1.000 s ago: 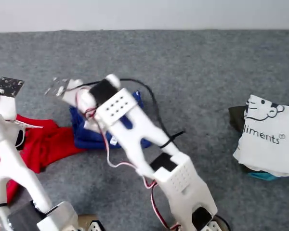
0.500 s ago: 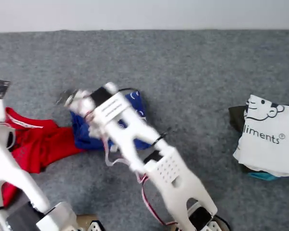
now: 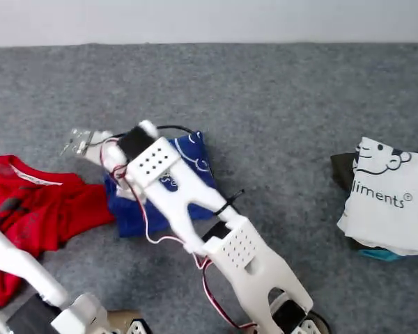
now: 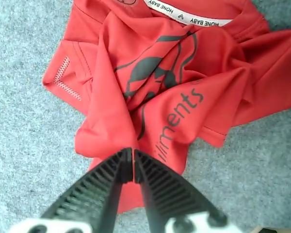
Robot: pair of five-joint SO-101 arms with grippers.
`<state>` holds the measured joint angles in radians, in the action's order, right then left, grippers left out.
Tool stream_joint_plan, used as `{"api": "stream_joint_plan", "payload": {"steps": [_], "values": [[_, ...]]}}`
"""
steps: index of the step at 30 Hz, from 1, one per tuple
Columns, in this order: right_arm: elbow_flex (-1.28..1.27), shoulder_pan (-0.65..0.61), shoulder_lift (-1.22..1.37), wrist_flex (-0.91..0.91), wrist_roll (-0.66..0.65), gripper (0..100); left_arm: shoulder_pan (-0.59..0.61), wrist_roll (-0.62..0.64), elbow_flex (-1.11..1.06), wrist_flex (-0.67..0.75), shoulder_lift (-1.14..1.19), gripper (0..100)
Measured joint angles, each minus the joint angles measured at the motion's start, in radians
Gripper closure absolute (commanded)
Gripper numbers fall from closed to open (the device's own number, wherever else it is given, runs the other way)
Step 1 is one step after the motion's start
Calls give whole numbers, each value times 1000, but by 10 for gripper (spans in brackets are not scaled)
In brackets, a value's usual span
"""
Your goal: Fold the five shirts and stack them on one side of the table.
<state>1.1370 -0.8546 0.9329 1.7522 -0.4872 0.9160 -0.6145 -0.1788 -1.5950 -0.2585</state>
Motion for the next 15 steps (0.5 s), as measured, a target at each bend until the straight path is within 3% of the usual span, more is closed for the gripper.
{"api": "stream_joint_plan", "payload": {"steps": [9, 15], "values": [[5, -101, 81, 5, 0, 988, 0, -2, 0, 0, 0, 981], [48, -66, 81, -23, -2, 984, 0, -2, 0, 0, 0, 981]]}}
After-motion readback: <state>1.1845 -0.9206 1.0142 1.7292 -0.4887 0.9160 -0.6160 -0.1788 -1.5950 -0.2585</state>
